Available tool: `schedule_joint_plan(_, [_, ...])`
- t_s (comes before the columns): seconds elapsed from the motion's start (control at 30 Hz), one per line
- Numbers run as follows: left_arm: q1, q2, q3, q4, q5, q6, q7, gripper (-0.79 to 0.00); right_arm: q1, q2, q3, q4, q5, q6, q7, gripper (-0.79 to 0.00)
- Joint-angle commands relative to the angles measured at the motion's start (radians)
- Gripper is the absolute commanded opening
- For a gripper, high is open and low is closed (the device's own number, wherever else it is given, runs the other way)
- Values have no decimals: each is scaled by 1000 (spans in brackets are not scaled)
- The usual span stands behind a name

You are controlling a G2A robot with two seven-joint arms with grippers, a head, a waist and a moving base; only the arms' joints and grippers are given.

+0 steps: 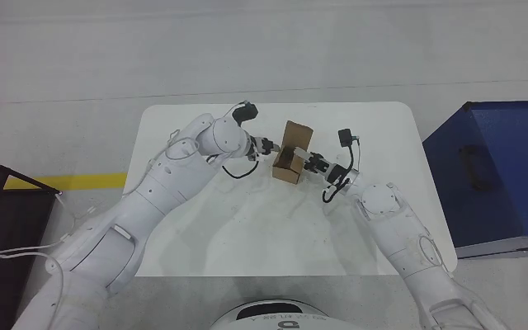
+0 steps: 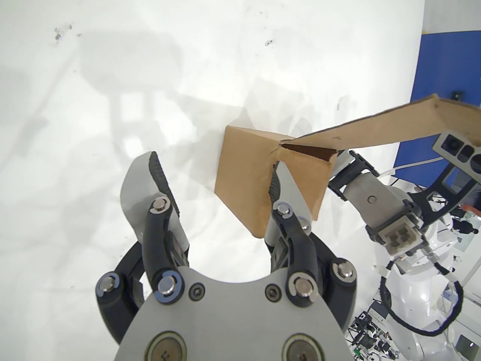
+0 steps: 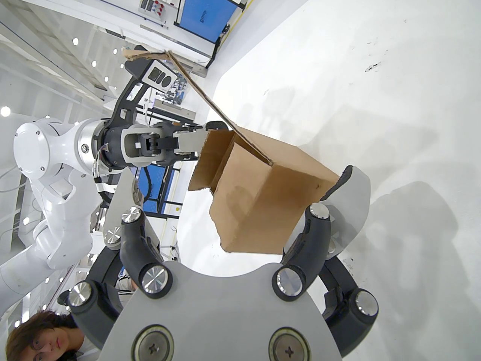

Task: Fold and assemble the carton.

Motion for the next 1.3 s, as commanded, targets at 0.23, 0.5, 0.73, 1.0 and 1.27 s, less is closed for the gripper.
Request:
schedule_joint_plan(0.23, [-6, -13, -15, 8, 0, -12, 5, -123, 0, 0, 0, 0, 0, 0, 0, 0])
schedule_joint_plan(0.5, [24, 2, -53, -34, 16, -25, -31, -225, -5, 0, -2, -8, -2, 4, -7, 0])
schedule_joint_plan(0.73, [42, -2, -43, -54, 51, -21, -41, -86, -21, 0, -8, -38, -14, 13, -13, 0])
schedule_joint_plan(1.0, [30, -15, -16, -42, 109, -5, -62, -262, -21, 0, -18, -44, -10, 9, 0, 0])
schedule_joint_plan(1.27, [22, -27, 11, -43, 177, 3, -82, -671, -16, 1, -19, -34, 6, 2, 11, 0])
